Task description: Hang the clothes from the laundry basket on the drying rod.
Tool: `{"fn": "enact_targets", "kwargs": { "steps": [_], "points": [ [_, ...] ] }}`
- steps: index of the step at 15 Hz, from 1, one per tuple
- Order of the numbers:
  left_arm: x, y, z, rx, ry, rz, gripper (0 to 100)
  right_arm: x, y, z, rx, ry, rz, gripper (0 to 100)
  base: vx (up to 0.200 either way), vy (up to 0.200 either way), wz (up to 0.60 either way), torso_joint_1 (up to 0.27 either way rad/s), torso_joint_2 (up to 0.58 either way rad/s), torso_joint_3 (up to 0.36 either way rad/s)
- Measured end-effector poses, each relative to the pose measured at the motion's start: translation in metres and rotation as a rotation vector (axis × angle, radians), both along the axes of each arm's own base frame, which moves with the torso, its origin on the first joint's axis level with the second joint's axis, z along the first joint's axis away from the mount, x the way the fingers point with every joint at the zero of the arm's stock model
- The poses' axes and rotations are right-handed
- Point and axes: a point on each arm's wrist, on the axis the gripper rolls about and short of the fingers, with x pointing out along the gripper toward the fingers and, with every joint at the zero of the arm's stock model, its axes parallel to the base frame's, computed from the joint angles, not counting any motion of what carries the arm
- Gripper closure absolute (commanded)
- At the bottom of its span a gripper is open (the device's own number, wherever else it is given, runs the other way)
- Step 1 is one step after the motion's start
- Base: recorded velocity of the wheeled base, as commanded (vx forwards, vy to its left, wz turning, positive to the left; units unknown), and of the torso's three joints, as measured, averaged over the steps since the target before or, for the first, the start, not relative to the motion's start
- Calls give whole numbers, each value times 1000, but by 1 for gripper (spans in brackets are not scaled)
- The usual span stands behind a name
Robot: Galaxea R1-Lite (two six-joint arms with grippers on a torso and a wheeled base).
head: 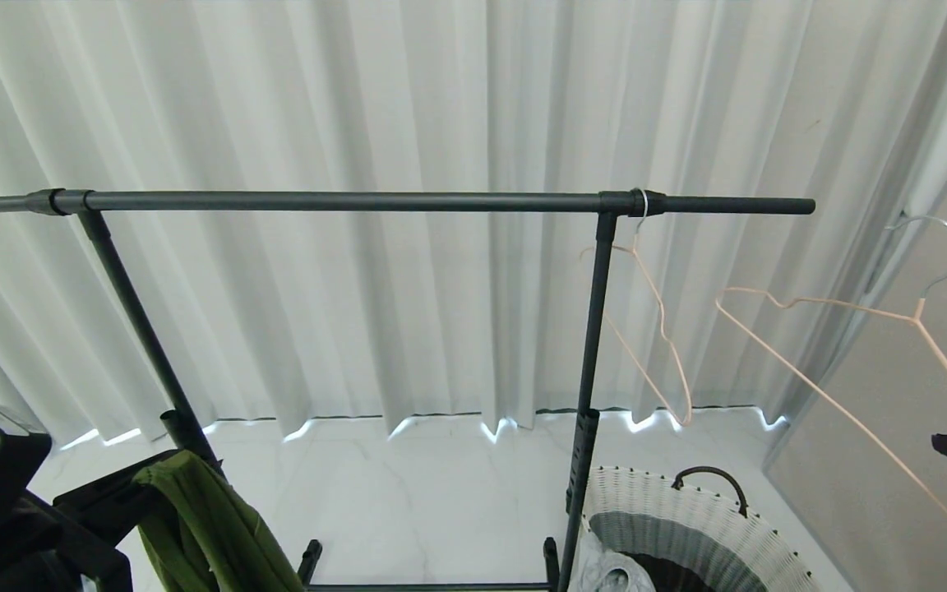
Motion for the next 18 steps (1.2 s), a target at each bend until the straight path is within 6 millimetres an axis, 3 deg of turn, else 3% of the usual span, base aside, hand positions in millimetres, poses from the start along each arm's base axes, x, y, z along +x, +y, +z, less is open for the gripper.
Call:
{"fn": "enact_targets", "kwargs": {
  "steps": [13, 18],
  "points": [
    [2, -1, -1, 4, 10, -1, 100, 0, -1, 2, 13, -15, -18, 100, 0, 185, 0, 3, 2, 1],
    [3, -1, -1, 4, 16, -2, 100, -2, -8, 4, 10, -26, -69, 100, 0, 0, 0, 0, 0, 0]
  ]
}}
